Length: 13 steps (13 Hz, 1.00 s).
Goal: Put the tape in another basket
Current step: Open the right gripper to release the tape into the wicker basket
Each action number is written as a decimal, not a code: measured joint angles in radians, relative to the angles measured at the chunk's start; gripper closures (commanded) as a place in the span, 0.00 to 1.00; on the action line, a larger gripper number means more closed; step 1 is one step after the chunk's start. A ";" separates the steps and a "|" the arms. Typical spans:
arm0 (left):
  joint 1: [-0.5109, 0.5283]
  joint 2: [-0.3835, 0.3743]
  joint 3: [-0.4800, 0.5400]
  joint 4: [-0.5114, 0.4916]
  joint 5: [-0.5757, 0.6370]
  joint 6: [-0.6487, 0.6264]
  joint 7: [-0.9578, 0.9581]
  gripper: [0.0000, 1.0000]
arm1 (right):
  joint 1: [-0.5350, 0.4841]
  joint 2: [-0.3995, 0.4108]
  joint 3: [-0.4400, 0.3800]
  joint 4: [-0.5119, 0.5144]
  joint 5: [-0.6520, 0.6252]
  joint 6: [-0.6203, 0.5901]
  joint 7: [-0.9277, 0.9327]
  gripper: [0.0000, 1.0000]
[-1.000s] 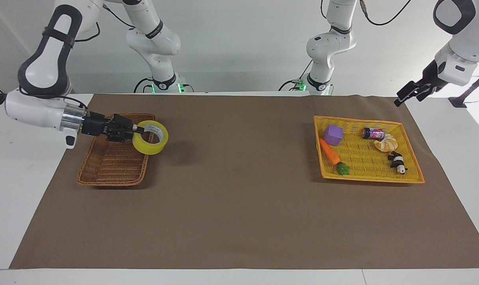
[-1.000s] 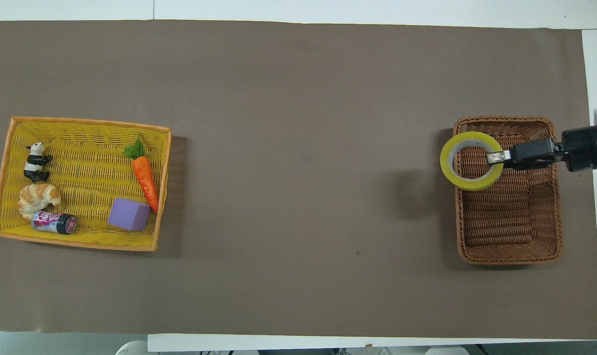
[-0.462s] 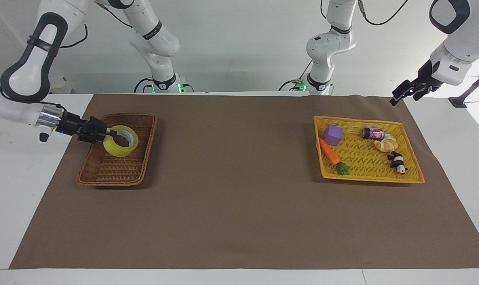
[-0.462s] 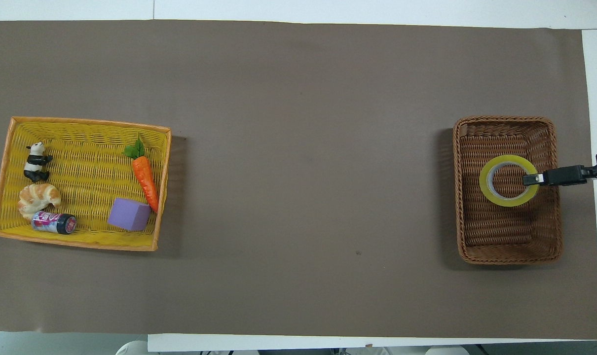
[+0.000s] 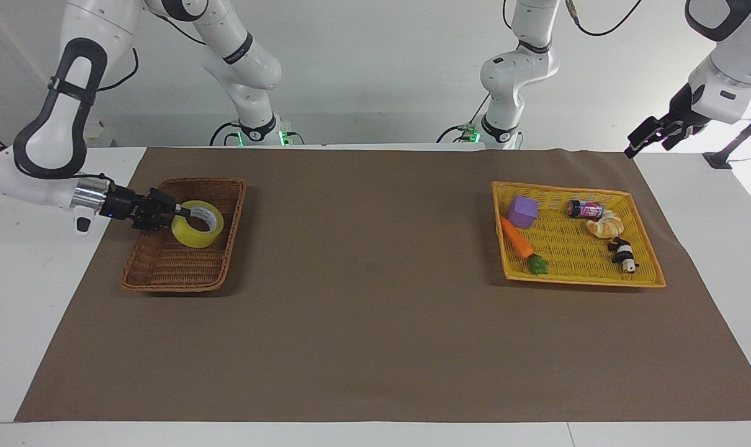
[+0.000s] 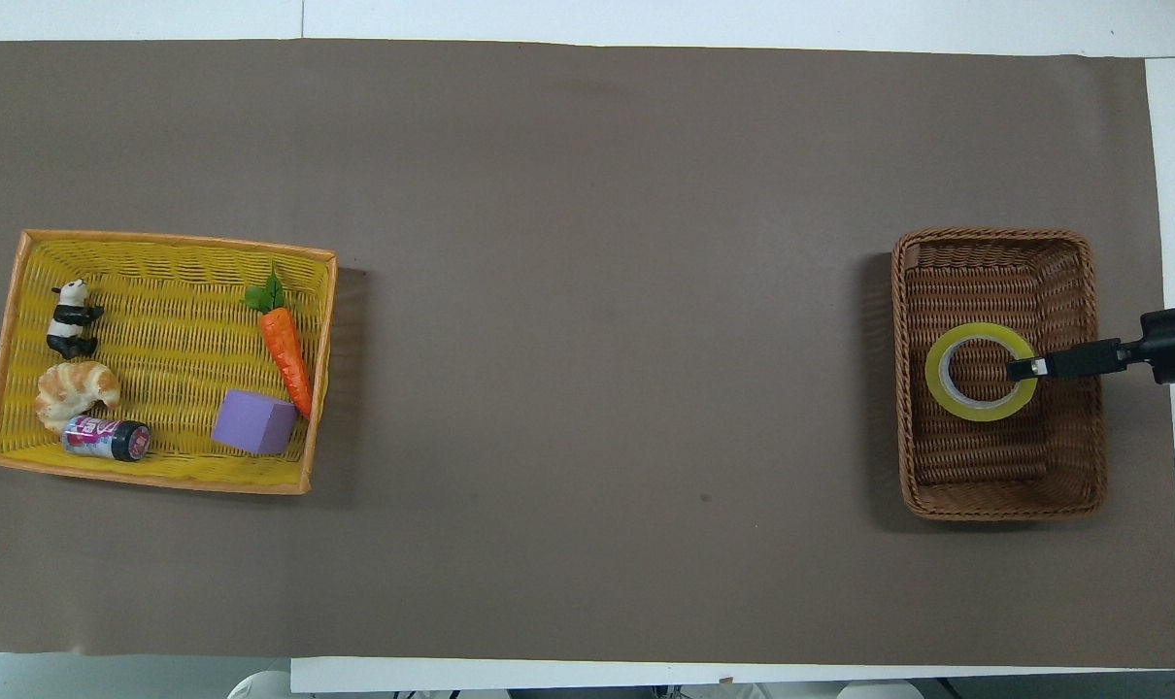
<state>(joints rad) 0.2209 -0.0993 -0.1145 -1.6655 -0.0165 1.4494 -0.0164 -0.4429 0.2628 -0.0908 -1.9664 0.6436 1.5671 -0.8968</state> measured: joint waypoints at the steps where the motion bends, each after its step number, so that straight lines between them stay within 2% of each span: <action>1: -0.022 0.010 0.009 0.001 0.001 0.000 0.000 0.00 | 0.000 0.000 0.000 -0.003 -0.007 0.003 -0.005 1.00; 2: -0.040 0.022 0.014 0.002 0.001 0.000 0.000 0.00 | 0.000 0.001 0.000 -0.007 -0.009 0.009 -0.018 1.00; 3: -0.058 0.039 0.019 0.008 0.002 0.000 0.000 0.00 | 0.000 0.002 0.000 -0.012 -0.010 0.016 -0.028 0.91; 4: -0.082 0.057 0.027 0.018 0.004 0.000 0.000 0.00 | 0.000 0.003 0.000 -0.016 -0.010 0.023 -0.033 0.58; 5: -0.104 0.072 0.032 0.028 0.007 -0.001 0.000 0.00 | 0.000 0.004 0.000 -0.021 -0.010 0.028 -0.036 0.01; 13: -0.139 0.084 0.039 0.055 0.016 -0.001 0.004 0.00 | 0.000 0.005 0.000 -0.018 -0.021 0.033 -0.038 0.00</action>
<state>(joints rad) 0.0821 -0.0158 -0.0759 -1.6103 -0.0003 1.4485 -0.0121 -0.4427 0.2679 -0.0909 -1.9846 0.6225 1.5997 -0.9345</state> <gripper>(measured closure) 0.000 0.000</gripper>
